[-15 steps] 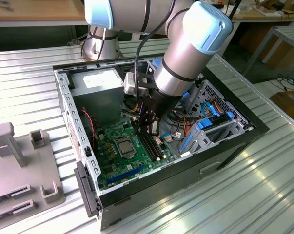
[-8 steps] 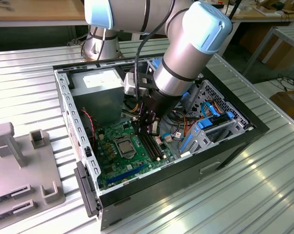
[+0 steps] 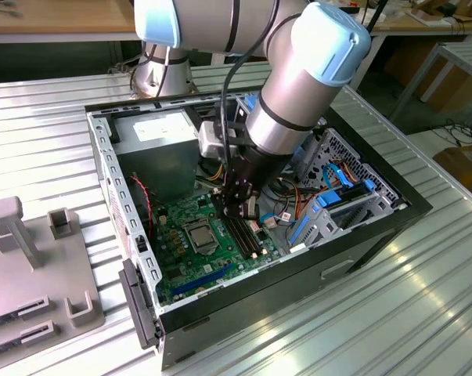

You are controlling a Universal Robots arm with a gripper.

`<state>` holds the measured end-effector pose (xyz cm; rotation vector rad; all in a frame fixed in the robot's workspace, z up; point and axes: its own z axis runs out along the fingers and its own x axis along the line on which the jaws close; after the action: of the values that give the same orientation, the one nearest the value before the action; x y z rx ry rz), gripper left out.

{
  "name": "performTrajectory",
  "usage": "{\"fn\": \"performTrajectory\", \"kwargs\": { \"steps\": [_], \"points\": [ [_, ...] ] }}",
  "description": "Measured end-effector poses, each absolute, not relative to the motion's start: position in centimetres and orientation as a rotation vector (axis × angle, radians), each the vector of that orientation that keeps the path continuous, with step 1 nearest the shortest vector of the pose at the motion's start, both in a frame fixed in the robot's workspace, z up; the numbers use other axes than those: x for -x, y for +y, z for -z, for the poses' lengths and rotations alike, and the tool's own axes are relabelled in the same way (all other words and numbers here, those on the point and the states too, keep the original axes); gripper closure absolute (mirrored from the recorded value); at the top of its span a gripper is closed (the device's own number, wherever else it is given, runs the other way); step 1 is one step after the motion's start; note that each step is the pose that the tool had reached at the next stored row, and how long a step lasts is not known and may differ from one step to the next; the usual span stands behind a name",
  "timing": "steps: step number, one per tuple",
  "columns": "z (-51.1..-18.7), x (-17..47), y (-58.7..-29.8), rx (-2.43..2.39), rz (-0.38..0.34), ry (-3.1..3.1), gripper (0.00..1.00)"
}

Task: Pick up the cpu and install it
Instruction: 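Install the first cpu locking lever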

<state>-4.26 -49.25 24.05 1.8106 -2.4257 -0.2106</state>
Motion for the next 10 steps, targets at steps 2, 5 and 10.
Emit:
{"fn": "performTrajectory", "kwargs": {
  "steps": [2, 5, 10],
  "points": [
    [-24.03, 4.27, -49.36, -1.833, 0.208, -2.409, 0.89],
    [-23.93, 4.27, -49.49, -1.873, 0.204, -2.377, 0.89],
    [-23.61, 4.26, -49.56, -1.927, 0.196, -2.334, 0.89]
  ]
}}
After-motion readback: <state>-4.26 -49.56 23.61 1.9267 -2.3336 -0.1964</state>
